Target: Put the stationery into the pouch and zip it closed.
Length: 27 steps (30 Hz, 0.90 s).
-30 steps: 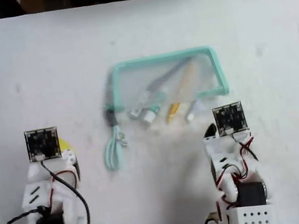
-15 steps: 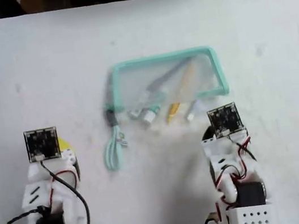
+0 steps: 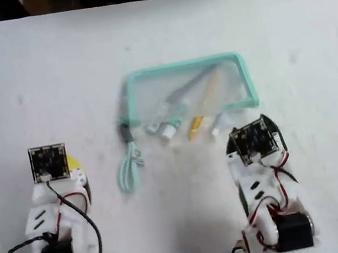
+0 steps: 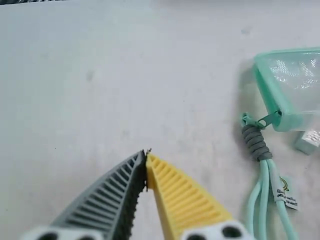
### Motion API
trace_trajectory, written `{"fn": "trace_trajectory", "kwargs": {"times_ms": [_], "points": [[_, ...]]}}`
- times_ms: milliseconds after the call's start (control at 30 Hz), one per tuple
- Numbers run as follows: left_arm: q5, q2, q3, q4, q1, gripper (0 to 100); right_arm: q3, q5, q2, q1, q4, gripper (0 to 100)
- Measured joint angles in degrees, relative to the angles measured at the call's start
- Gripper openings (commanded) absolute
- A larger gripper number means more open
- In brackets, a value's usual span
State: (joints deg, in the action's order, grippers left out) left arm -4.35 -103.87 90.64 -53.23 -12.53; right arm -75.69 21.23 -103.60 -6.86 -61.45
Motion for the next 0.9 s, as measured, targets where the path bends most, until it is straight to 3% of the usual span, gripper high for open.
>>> {"fn": "trace_trajectory", "kwargs": {"times_ms": [333, 567, 800, 900], "points": [[0.0, 0.0, 0.0, 0.0, 0.0, 2, 10.3, 0.2, 14.6, -11.7, -3.1, 19.8], [0.0, 0.0, 0.0, 0.0, -0.2, 2, 27.1, 0.2, 37.7, -24.2, -9.5, 19.8], [1.8, 0.0, 0.0, 0.0, -5.5, 2, 42.7, 0.2, 62.9, -39.9, -13.7, 19.8], [2.9, 0.0, 0.0, 0.1, -5.8, 2, 46.6, 0.2, 72.8, -42.8, -13.1, 19.8]]}}
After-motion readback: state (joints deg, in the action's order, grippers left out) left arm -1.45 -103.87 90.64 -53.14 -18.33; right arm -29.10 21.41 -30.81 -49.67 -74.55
